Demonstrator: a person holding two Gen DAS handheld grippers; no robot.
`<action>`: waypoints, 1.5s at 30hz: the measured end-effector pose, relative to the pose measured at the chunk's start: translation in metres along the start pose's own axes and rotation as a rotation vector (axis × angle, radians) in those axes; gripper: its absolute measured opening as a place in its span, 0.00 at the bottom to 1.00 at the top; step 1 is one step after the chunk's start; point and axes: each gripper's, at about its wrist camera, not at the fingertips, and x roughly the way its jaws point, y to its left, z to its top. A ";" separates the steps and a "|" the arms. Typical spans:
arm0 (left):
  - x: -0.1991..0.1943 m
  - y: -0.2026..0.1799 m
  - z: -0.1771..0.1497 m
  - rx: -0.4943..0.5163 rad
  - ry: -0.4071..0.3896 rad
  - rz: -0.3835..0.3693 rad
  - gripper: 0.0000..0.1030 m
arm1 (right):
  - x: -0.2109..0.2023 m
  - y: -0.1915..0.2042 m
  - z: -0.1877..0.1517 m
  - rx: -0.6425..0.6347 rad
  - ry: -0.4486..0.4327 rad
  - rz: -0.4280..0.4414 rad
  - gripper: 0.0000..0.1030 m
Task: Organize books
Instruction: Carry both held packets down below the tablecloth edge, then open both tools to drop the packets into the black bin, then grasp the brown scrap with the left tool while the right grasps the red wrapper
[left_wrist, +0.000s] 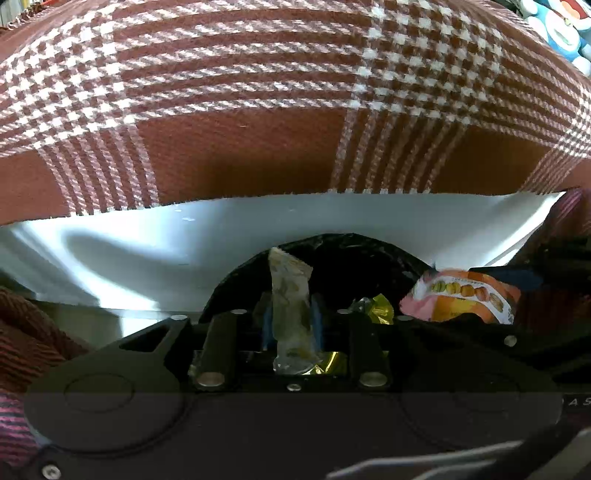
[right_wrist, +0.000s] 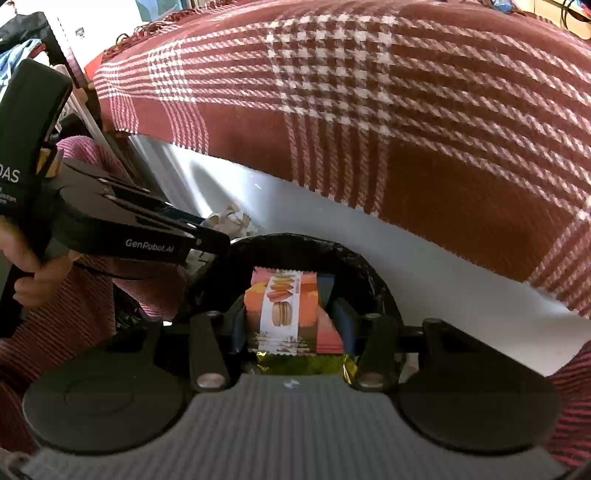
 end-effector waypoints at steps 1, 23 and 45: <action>-0.001 -0.001 0.001 -0.002 -0.001 0.003 0.30 | 0.000 0.000 0.000 0.000 -0.001 0.001 0.64; -0.116 0.012 0.061 0.146 -0.334 -0.103 0.85 | -0.076 -0.004 0.041 -0.078 -0.237 0.018 0.81; -0.026 -0.073 0.237 0.141 -0.528 -0.137 0.82 | -0.112 -0.146 0.193 0.149 -0.425 -0.350 0.71</action>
